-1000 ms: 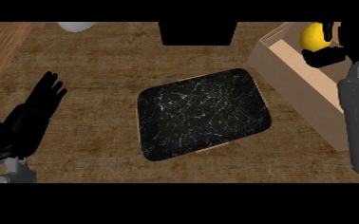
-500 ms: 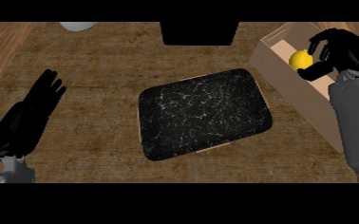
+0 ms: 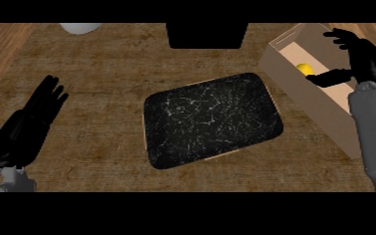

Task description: Pick the lemon from the tray and place it in the cardboard box

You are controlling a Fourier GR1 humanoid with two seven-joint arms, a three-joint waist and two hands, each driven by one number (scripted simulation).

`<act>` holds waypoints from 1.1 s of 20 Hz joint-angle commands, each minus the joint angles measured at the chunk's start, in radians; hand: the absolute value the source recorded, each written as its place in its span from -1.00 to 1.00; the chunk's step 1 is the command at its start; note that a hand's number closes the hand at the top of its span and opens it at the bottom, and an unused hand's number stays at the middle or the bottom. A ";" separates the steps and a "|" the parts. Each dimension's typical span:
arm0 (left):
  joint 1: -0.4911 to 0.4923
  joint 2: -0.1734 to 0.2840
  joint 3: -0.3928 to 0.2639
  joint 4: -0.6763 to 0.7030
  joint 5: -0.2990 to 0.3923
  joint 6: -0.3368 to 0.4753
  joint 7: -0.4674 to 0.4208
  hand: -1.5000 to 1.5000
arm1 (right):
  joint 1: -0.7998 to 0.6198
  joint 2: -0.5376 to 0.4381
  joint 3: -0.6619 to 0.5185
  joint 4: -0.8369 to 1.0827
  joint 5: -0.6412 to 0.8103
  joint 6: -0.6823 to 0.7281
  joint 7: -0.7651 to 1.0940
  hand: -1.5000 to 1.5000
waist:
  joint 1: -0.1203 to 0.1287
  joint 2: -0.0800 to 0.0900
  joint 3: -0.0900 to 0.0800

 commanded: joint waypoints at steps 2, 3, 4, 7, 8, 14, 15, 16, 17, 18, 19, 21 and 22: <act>0.050 -0.021 -0.007 -0.012 -0.013 0.001 -0.033 0.00 | 0.020 0.041 -0.152 -0.063 -0.177 -0.095 -0.064 -1.00 | -0.010 0.001 0.007; 0.028 -0.022 -0.005 -0.005 -0.013 0.009 -0.027 0.00 | -0.011 0.039 -0.175 -0.077 -0.212 -0.079 -0.049 -1.00 | -0.012 0.002 0.007; -0.006 0.020 0.033 0.026 0.017 -0.014 -0.014 0.00 | -0.012 0.070 -0.185 -0.077 -0.224 -0.120 -0.041 -1.00 | -0.010 0.004 0.006; 0.044 -0.043 -0.034 -0.039 -0.032 0.019 -0.020 0.00 | 0.011 0.009 -0.266 -0.083 -0.335 -0.059 -0.077 -1.00 | -0.007 0.004 0.007; 0.034 -0.039 -0.026 0.007 -0.044 0.024 -0.033 0.00 | 0.053 0.002 -0.298 -0.095 -0.377 -0.043 -0.105 -1.00 | -0.015 0.004 0.007; -0.067 0.021 0.035 0.061 0.030 -0.012 0.022 0.00 | 0.067 -0.091 -0.345 -0.121 -0.501 0.062 -0.044 -1.00 | -0.013 0.005 0.006; -0.041 0.028 0.040 0.003 0.036 -0.009 0.044 0.00 | 0.069 -0.155 -0.402 -0.028 -0.530 0.063 -0.116 -1.00 | -0.006 0.007 0.007; 0.011 0.008 0.030 0.054 0.012 -0.039 -0.052 0.00 | 0.120 -0.138 -0.391 -0.123 -0.565 0.115 -0.089 -1.00 | -0.012 0.004 0.006; -0.035 0.021 0.032 0.042 0.011 -0.006 0.020 0.00 | 0.130 -0.202 -0.426 -0.029 -0.579 0.134 -0.162 -1.00 | -0.009 0.007 0.006; -0.041 0.026 0.037 0.006 0.038 -0.014 0.049 0.00 | 0.159 -0.187 -0.416 -0.070 -0.605 0.165 -0.141 -1.00 | -0.010 0.005 0.006; -0.007 -0.055 -0.027 0.017 -0.045 0.037 -0.032 0.00 | 0.190 -0.244 -0.439 -0.033 -0.615 0.218 -0.190 -1.00 | -0.013 0.006 0.006; -0.015 -0.001 0.012 -0.038 0.006 0.010 0.045 0.00 | 0.191 -0.255 -0.418 0.006 -0.635 0.216 -0.237 -1.00 | -0.004 0.006 0.006; 0.038 -0.046 -0.038 -0.091 -0.042 0.041 0.039 0.00 | 0.207 -0.302 -0.439 0.049 -0.634 0.236 -0.257 -1.00 | -0.002 0.006 0.007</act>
